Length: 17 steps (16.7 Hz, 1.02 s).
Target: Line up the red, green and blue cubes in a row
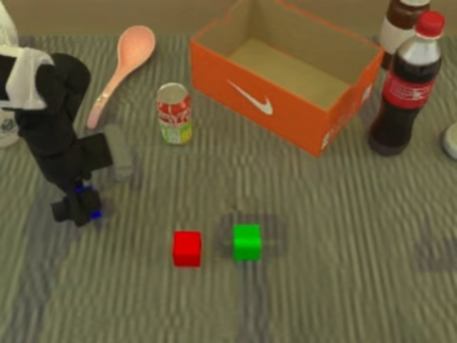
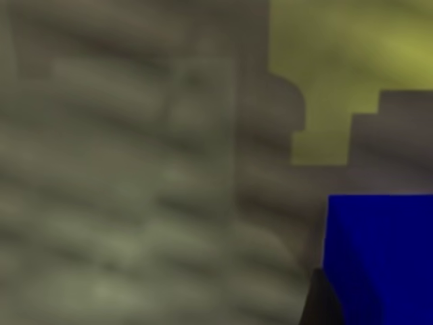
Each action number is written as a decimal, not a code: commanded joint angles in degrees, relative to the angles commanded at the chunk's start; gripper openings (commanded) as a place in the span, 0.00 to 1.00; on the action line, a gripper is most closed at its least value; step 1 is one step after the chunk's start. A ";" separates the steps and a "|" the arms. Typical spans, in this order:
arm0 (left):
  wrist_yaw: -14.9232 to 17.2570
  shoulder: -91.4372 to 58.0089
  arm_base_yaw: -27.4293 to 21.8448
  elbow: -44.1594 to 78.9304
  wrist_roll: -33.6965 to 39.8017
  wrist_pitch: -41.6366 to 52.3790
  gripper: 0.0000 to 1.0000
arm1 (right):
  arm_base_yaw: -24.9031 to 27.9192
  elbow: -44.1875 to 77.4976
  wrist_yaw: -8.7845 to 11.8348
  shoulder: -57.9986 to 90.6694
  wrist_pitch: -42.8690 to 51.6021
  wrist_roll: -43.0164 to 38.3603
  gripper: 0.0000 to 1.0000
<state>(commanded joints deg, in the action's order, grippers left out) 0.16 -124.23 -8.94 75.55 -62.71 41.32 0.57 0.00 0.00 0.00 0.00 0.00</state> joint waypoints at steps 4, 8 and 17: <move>0.93 2.74 -0.17 0.35 1.23 2.57 0.00 | 0.00 0.00 0.00 0.00 0.00 0.00 1.00; 1.11 4.36 0.12 2.64 1.16 6.76 0.00 | 0.00 0.00 0.00 0.00 0.00 0.00 1.00; 0.87 8.92 0.58 7.82 1.30 16.39 0.00 | 0.00 0.00 0.00 0.00 0.00 0.00 1.00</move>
<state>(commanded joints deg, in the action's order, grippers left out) 1.03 -115.30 -8.35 83.37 -61.42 57.72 0.57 0.00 0.00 0.00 0.00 0.00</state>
